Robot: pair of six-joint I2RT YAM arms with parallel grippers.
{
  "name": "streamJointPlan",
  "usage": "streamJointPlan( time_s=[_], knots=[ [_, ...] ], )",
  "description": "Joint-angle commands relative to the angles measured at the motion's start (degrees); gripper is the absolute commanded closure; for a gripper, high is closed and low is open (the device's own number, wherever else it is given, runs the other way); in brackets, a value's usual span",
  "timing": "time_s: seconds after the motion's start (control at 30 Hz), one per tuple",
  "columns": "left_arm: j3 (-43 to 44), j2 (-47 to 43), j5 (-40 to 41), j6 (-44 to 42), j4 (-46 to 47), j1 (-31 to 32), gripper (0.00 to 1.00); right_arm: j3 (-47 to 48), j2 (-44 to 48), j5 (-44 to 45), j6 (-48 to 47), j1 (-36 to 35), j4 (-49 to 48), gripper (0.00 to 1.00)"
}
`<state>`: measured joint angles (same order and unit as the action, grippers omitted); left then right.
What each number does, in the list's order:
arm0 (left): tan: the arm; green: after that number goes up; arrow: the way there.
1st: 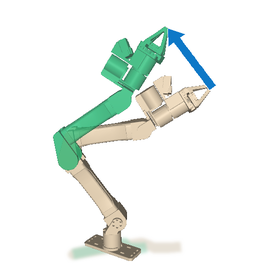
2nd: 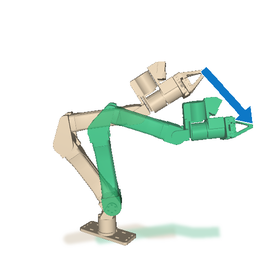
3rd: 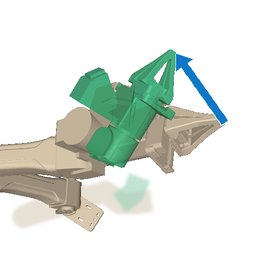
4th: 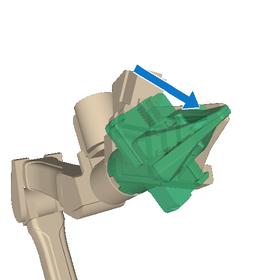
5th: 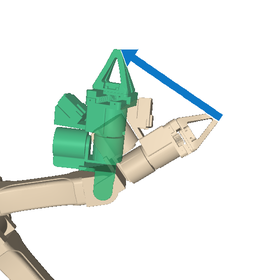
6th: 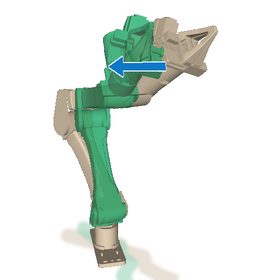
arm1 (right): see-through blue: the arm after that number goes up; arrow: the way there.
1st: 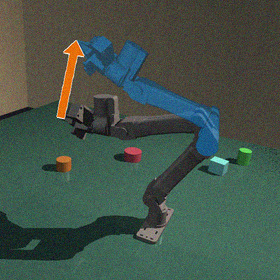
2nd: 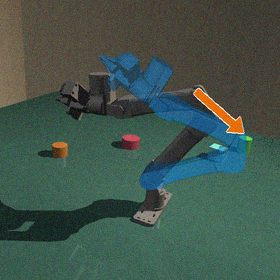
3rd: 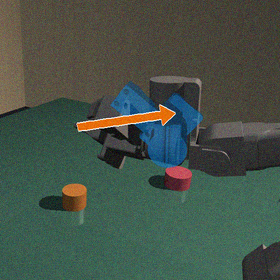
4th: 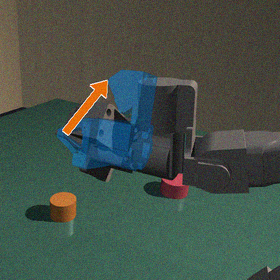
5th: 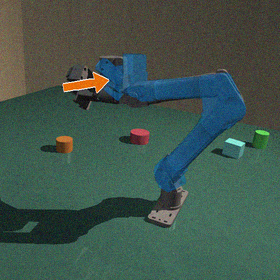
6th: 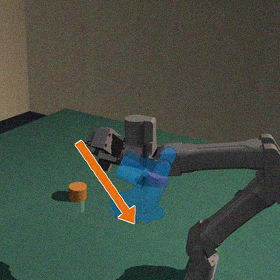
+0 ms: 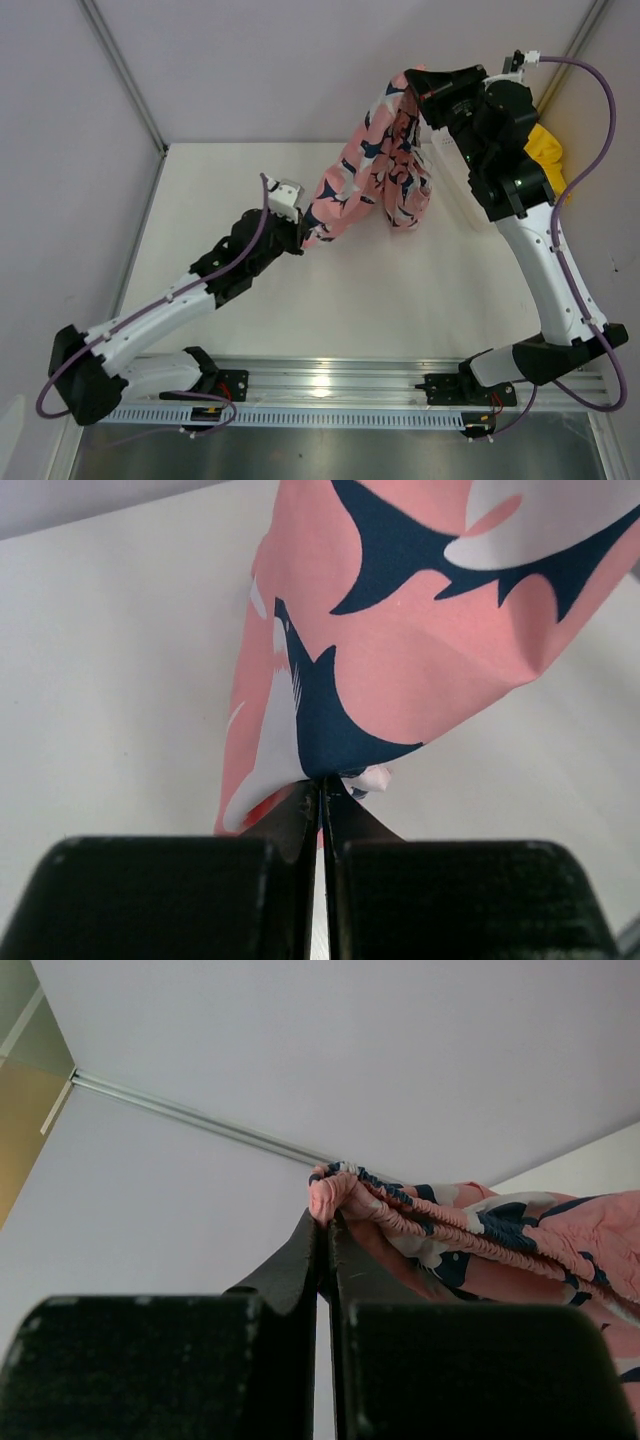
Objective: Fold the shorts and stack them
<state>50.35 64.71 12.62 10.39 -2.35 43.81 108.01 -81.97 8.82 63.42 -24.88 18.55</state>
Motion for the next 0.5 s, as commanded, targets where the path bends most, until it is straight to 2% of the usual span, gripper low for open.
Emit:
streamJointPlan(
  time_s=[0.0, 0.23, 0.37, 0.47],
  knots=[
    [4.3, -8.5, -5.2, -1.2, -6.8, -0.3, 1.00, -0.4, 5.9, -1.7, -0.1, 0.1, -2.3, 1.00],
    [13.7, -18.4, -13.8, -2.3, -17.1, -0.3, 1.00, -2.4, 13.3, -3.0, -2.0, -1.7, -7.0, 1.00],
    [22.4, -21.4, -13.9, -2.1, -21.8, -0.3, 1.00, -2.7, 17.0, -1.6, -4.7, -3.0, -9.0, 1.00],
    [28.6, -20.7, -10.7, -2.6, -26.8, -0.3, 1.00, -1.3, 18.7, -1.2, -5.9, -3.1, -9.2, 1.00]
  ],
)
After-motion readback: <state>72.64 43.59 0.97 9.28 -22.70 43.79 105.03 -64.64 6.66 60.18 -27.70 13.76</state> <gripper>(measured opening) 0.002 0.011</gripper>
